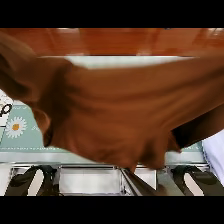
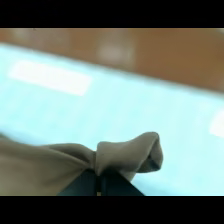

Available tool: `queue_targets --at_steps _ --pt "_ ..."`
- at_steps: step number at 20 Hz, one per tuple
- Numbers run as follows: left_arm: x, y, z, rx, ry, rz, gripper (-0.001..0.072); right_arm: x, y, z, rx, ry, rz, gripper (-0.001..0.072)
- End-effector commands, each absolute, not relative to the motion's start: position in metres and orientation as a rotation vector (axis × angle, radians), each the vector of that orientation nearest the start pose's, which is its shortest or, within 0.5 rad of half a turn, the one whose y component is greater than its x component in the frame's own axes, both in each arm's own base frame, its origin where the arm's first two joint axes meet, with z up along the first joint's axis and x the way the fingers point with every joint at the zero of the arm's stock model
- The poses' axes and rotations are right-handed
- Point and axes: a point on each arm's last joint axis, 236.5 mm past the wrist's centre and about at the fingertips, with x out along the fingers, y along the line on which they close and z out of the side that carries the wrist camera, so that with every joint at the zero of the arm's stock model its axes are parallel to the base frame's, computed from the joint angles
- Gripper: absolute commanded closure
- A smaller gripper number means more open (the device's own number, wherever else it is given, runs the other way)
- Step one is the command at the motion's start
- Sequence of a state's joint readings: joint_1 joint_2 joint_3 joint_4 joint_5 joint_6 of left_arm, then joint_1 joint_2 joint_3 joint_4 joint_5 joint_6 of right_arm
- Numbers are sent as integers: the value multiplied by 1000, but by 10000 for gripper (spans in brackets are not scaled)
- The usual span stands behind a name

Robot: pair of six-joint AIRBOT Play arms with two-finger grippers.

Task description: Fold the shirts.

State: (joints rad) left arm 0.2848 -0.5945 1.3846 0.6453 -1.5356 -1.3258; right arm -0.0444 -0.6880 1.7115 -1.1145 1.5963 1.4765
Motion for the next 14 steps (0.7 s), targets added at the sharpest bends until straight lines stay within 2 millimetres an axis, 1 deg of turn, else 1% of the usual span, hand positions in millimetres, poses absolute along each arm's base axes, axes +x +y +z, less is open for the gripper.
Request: queue_targets --at_steps 1,2,4,5,7,8,9,11,12,14 --pt "222 -132 240 -401 793 -666 686 211 113 273 145 793 515 672" --pt "231 -131 210 -444 849 -667 686 221 114 243 177 852 513 672" --pt "253 -131 147 -489 931 -670 686 249 111 178 251 941 475 672" --pt "266 -131 119 -522 964 -648 686 262 109 144 294 993 448 672" --pt "301 -126 72 -591 1016 -566 686 290 105 91 352 1060 402 671" --pt "323 -122 54 -615 1027 -516 686 304 102 73 361 1082 384 671" --pt "344 -117 39 -629 1025 -469 686 323 101 56 387 1091 368 671" --pt "382 -114 17 -665 1026 -415 686 356 97 24 438 1104 320 672" --pt "397 -116 8 -681 1038 -407 686 369 97 10 469 1123 305 672" --pt "417 -124 -8 -685 1076 -418 686 391 102 -16 540 1163 292 671"
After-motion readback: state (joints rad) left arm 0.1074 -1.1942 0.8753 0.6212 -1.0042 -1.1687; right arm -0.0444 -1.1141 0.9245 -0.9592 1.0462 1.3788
